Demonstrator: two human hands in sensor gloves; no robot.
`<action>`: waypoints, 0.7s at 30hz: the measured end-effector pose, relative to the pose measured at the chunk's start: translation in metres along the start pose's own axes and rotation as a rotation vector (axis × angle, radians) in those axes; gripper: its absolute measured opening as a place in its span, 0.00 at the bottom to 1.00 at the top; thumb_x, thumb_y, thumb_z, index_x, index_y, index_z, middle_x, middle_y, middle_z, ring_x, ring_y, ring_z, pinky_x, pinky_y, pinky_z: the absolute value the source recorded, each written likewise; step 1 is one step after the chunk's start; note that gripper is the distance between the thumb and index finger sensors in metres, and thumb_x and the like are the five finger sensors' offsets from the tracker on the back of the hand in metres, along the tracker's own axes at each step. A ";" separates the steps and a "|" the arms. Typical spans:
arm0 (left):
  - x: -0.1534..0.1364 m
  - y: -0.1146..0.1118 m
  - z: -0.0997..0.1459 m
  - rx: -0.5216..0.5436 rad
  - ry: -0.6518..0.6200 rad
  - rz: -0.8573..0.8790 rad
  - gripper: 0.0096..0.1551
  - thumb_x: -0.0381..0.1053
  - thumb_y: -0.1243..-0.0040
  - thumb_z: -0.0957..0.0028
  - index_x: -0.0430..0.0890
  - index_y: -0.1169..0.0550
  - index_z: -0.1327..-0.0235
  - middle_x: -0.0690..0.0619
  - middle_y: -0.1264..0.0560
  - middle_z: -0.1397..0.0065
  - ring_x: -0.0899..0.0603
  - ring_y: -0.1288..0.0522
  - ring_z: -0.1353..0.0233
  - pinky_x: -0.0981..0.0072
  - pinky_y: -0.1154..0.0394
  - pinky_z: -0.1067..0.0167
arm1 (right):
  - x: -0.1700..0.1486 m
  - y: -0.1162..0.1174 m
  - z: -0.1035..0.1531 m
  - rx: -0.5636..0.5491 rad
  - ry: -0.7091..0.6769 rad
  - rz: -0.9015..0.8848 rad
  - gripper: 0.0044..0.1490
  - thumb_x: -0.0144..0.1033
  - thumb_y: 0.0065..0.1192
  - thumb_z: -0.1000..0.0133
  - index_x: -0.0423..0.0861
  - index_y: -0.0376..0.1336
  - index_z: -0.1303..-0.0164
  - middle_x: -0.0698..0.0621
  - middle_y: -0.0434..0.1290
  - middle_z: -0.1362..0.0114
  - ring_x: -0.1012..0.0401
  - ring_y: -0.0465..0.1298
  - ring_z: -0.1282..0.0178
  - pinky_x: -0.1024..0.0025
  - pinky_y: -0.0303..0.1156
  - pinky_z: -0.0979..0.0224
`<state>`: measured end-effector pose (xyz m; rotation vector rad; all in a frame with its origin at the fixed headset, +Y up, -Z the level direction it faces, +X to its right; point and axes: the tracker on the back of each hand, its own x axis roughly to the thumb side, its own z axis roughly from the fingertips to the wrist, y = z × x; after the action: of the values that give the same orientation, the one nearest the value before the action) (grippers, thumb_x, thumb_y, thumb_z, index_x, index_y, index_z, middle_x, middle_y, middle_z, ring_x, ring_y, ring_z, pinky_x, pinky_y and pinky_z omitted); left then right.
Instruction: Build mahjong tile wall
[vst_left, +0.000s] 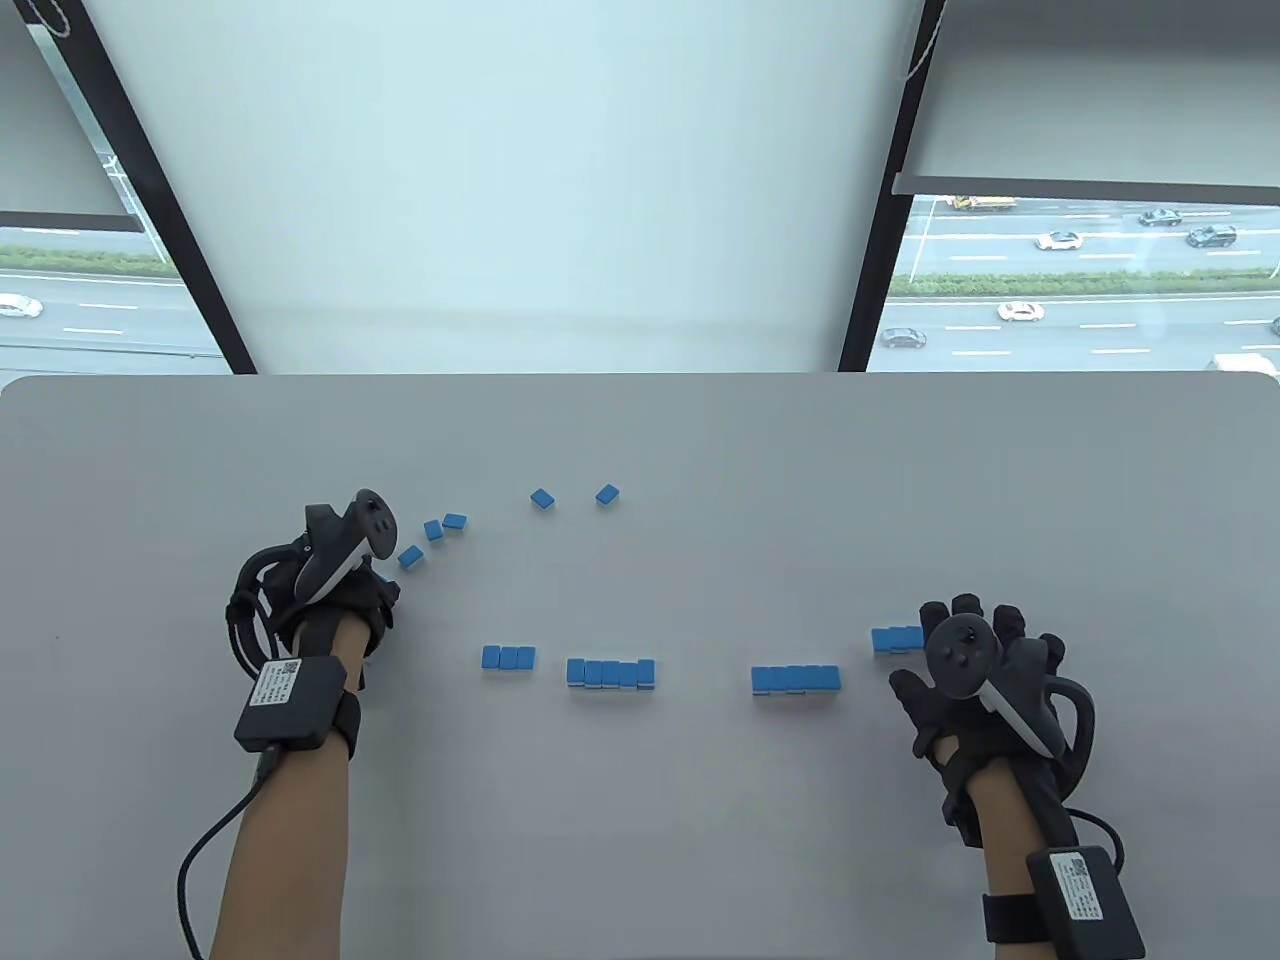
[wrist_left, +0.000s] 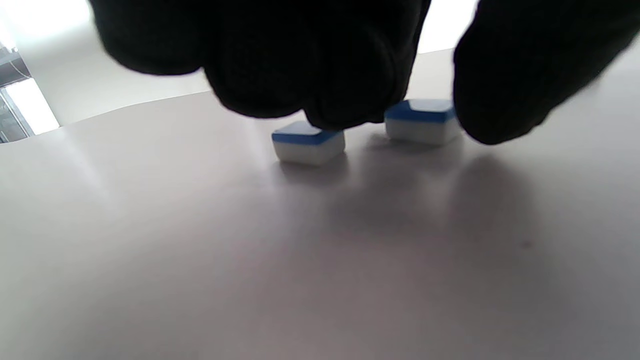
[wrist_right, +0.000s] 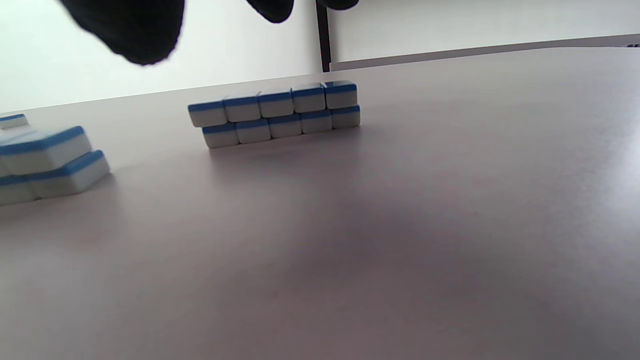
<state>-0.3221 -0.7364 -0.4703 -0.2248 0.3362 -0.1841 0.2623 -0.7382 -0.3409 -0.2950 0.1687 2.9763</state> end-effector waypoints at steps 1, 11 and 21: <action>0.001 -0.001 0.000 0.006 0.000 -0.005 0.34 0.68 0.30 0.60 0.56 0.19 0.41 0.61 0.17 0.49 0.48 0.19 0.51 0.47 0.23 0.46 | 0.000 0.000 0.000 0.001 0.001 0.000 0.51 0.64 0.56 0.52 0.59 0.43 0.22 0.54 0.39 0.15 0.43 0.36 0.18 0.36 0.29 0.27; 0.001 -0.004 0.019 0.042 -0.057 0.043 0.34 0.63 0.32 0.58 0.54 0.22 0.38 0.61 0.19 0.46 0.48 0.20 0.49 0.46 0.24 0.43 | 0.000 0.000 0.000 0.003 -0.003 0.001 0.51 0.64 0.56 0.52 0.59 0.43 0.21 0.54 0.39 0.15 0.43 0.36 0.18 0.36 0.29 0.27; 0.001 0.026 0.075 0.190 -0.218 0.242 0.35 0.63 0.32 0.58 0.55 0.24 0.36 0.60 0.20 0.42 0.47 0.20 0.46 0.46 0.24 0.43 | 0.002 0.000 0.000 0.001 -0.016 -0.005 0.51 0.64 0.56 0.52 0.59 0.42 0.21 0.54 0.39 0.15 0.43 0.36 0.18 0.36 0.29 0.27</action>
<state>-0.2916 -0.6977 -0.4080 -0.0139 0.1261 0.0479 0.2604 -0.7385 -0.3412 -0.2707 0.1671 2.9722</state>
